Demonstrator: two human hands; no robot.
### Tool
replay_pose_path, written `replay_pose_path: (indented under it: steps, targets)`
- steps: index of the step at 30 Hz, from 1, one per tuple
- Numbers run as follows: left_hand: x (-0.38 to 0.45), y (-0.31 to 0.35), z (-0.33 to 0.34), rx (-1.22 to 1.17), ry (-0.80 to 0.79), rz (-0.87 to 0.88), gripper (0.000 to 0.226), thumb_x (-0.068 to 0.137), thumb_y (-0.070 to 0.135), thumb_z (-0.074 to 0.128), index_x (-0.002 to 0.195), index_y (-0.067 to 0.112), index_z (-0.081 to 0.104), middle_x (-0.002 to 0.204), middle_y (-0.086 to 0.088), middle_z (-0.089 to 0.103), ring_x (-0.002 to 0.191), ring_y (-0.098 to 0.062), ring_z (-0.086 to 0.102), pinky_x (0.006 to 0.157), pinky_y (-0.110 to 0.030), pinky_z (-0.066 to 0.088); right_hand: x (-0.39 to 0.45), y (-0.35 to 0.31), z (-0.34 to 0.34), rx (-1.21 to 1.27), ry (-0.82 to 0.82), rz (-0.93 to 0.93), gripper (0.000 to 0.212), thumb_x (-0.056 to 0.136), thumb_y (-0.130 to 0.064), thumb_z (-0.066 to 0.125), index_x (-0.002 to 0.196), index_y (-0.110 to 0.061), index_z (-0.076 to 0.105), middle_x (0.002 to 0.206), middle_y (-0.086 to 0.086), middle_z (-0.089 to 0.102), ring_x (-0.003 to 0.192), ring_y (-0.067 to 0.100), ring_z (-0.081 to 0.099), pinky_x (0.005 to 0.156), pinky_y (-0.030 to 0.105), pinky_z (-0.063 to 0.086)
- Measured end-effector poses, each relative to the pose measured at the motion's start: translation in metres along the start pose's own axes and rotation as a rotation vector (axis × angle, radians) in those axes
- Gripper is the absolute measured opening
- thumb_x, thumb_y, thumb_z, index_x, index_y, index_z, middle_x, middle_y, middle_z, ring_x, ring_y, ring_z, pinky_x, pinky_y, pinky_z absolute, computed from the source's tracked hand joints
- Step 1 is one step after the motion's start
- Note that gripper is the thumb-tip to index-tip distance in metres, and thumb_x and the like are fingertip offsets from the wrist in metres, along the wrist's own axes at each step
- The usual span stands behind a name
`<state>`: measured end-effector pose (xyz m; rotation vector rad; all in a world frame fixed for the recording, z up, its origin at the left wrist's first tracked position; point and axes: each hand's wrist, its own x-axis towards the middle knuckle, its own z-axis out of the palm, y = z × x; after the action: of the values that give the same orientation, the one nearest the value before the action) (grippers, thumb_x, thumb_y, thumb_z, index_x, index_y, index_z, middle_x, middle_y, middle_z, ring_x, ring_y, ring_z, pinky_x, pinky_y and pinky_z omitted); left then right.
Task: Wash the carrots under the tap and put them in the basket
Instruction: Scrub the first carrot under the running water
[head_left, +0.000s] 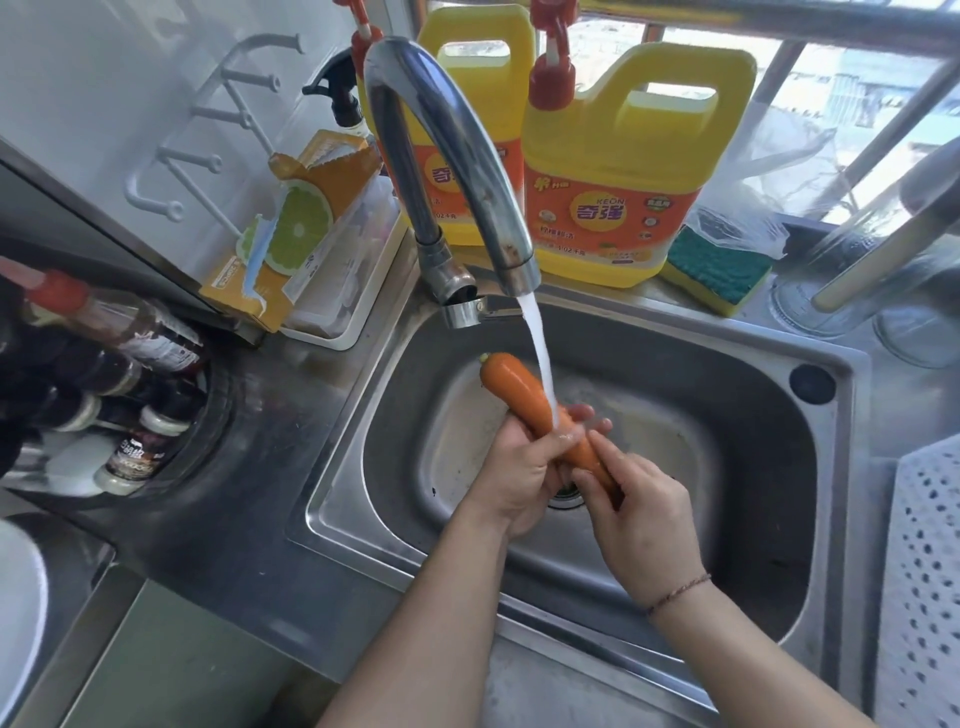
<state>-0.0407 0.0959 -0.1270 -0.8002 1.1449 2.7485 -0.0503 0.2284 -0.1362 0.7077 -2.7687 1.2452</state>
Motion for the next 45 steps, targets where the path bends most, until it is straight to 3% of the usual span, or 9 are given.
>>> replay_pose_path:
  steps: [5,9,17,23,26,29,34,39,45]
  targets:
    - [0.024,0.003,0.023,-0.096,0.538,-0.085,0.035,0.103,0.038,0.049,0.092,0.005,0.050,0.054,-0.008,0.054,0.042,-0.018,0.055,0.047,-0.025,0.050,-0.006,-0.006,0.008,-0.122,0.077,-0.126,0.036,0.086,-0.028,0.064,0.114,-0.008,0.073,0.083,0.007,0.072,0.057,0.024,0.065,0.047,0.035,0.055]
    - [0.025,0.014,0.021,-0.330,0.509,-0.230,0.070,0.091,0.079,0.022,0.067,0.016,0.043,0.049,-0.002,0.041,0.035,-0.015,0.040,0.044,-0.017,0.038,-0.007,-0.021,0.005,0.135,0.041,0.092,0.035,0.072,-0.013,0.078,0.108,-0.014,0.076,0.082,0.000,0.075,0.063,0.015,0.069,0.063,0.033,0.056]
    - [0.030,0.009,0.008,-0.391,0.468,-0.111,0.079,0.089,0.082,0.015,0.080,0.013,0.053,0.075,-0.012,0.051,0.065,-0.026,0.068,0.084,-0.038,0.054,0.020,-0.040,0.000,0.214,-0.293,0.323,0.022,0.088,-0.026,0.069,0.111,-0.027,0.071,0.070,-0.012,0.067,0.062,0.008,0.063,0.067,0.029,0.054]
    - [0.034,0.014,0.022,-0.384,0.472,-0.096,0.078,0.089,0.081,0.010,0.077,0.014,0.048,0.056,-0.007,0.051,0.047,-0.021,0.056,0.068,-0.032,0.049,0.048,-0.044,0.002,0.280,-0.456,0.604,0.051,0.099,-0.050,0.043,0.059,-0.019,0.053,0.046,-0.008,0.052,0.044,0.014,0.050,0.047,0.026,0.039]
    - [0.040,0.019,0.021,-0.336,0.533,-0.093,0.079,0.091,0.079,0.014,0.081,0.010,0.051,0.053,-0.007,0.050,0.039,-0.020,0.051,0.062,-0.031,0.048,0.046,-0.044,-0.004,0.645,-0.553,0.721,0.039,0.105,-0.036,0.038,0.071,-0.020,0.049,0.053,-0.004,0.043,0.035,0.008,0.037,0.040,0.022,0.029]
    - [0.044,0.020,0.017,-0.320,0.586,-0.101,0.084,0.089,0.081,0.015,0.096,0.007,0.055,0.060,-0.010,0.050,0.045,-0.022,0.056,0.059,-0.029,0.051,0.043,-0.036,0.000,0.443,-0.579,0.499,0.017,0.105,-0.031,0.037,0.101,-0.026,0.053,0.081,-0.011,0.055,0.055,0.006,0.054,0.055,0.026,0.042]
    - [0.037,0.015,0.032,-0.340,0.576,-0.066,0.071,0.093,0.075,0.019,0.084,0.012,0.049,0.047,-0.004,0.052,0.034,-0.018,0.051,0.059,-0.028,0.049,0.052,-0.030,0.007,0.295,-0.399,0.576,0.050,0.102,-0.043,0.043,0.058,-0.022,0.055,0.047,-0.009,0.055,0.050,0.008,0.050,0.056,0.026,0.039]
    - [0.042,0.017,0.021,-0.372,0.624,-0.120,0.079,0.091,0.079,0.019,0.101,0.008,0.051,0.064,-0.009,0.049,0.045,-0.021,0.056,0.050,-0.025,0.052,0.046,-0.026,0.008,0.260,-0.581,0.423,0.036,0.101,-0.039,0.039,0.128,-0.023,0.056,0.115,-0.009,0.066,0.100,0.012,0.063,0.089,0.033,0.052]
    - [0.034,0.012,0.038,-0.321,0.558,-0.081,0.073,0.095,0.074,0.019,0.071,0.011,0.046,0.041,-0.004,0.045,0.032,-0.017,0.045,0.057,-0.028,0.043,0.058,-0.026,0.004,0.111,-0.559,0.674,0.052,0.093,-0.059,0.044,0.066,-0.017,0.058,0.059,0.000,0.063,0.058,0.023,0.058,0.058,0.033,0.052]
